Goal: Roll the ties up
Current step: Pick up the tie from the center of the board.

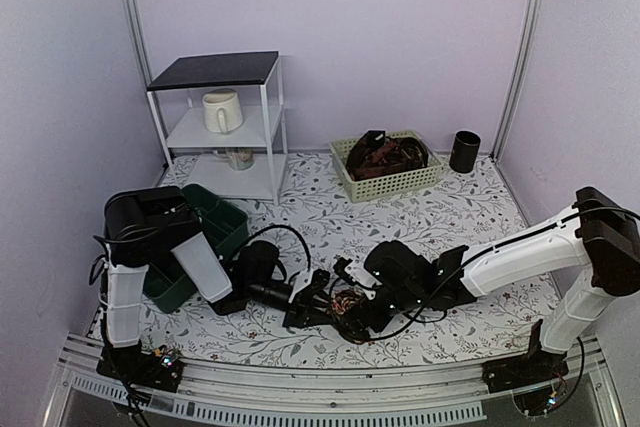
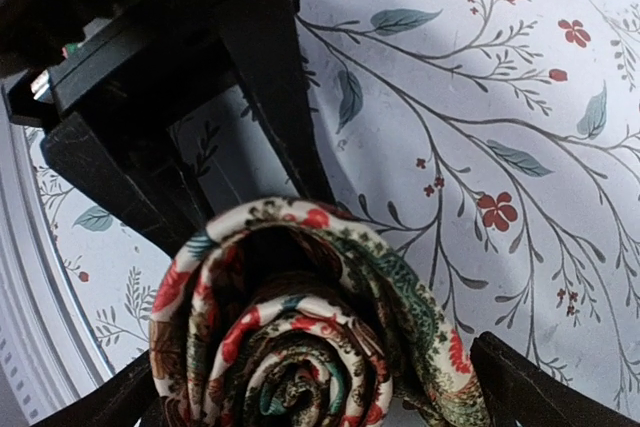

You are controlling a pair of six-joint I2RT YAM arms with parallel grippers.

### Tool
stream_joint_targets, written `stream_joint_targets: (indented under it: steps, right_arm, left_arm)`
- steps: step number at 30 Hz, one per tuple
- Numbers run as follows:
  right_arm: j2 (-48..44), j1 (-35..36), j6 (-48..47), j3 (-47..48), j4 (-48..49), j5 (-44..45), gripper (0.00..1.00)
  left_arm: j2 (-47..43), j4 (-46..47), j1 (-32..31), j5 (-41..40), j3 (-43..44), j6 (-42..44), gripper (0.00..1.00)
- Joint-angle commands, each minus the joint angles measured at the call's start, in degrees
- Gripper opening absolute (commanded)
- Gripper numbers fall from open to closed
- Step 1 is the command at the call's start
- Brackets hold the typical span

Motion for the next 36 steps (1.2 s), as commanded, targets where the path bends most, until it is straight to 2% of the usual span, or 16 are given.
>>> stream_joint_targets:
  steps: [1,4,7,11,13,21,29,32,34,36]
  right_arm:
    - [2.0,1.1,0.2,1.8,-2.2,5.2,0.96]
    - [2.8,1.4,0.4,2.3,-3.0,6.4,0.85]
    - [2.2,1.6,0.8,2.0,-2.8,6.2,0.7]
    - [1.6,1.8,1.4,1.7,-3.0,5.7,0.51]
    - [1.7,1.9,1.4,1.7,-2.9,5.4,0.43]
    - [2.9,3.2,1.7,4.1,-6.9,7.3,0.33]
    - [5.2,5.2,4.6,6.4,-10.2,7.5,0.53]
    - [7.0,6.4,6.1,7.2,-11.5,9.4,0.55]
    - [7.8,6.6,6.7,7.9,-12.6,10.3,0.52]
    - [7.7,6.7,7.1,8.3,-13.4,11.6,0.42]
  left_arm:
    - [1.3,-1.3,-0.5,-0.7,0.1,-0.4,0.37]
    - [1.2,-1.1,-0.6,-1.0,0.0,-0.6,0.37]
    - [1.0,1.5,-0.3,-2.0,-1.0,-1.7,0.36]
    - [0.0,3.4,0.1,-3.0,-2.6,-3.5,0.43]
    - [-0.7,3.5,0.1,-3.8,-3.3,-3.5,0.43]
    - [-2.5,4.8,0.1,-6.1,-6.0,-5.3,0.41]
    - [-2.8,6.7,-0.1,-7.6,-7.6,-7.1,0.39]
    - [-3.0,7.2,-0.1,-7.9,-7.9,-7.7,0.38]
    - [-3.4,7.4,-0.1,-8.3,-8.3,-8.1,0.38]
    - [-4.3,7.3,-0.1,-9.2,-8.6,-8.8,0.39]
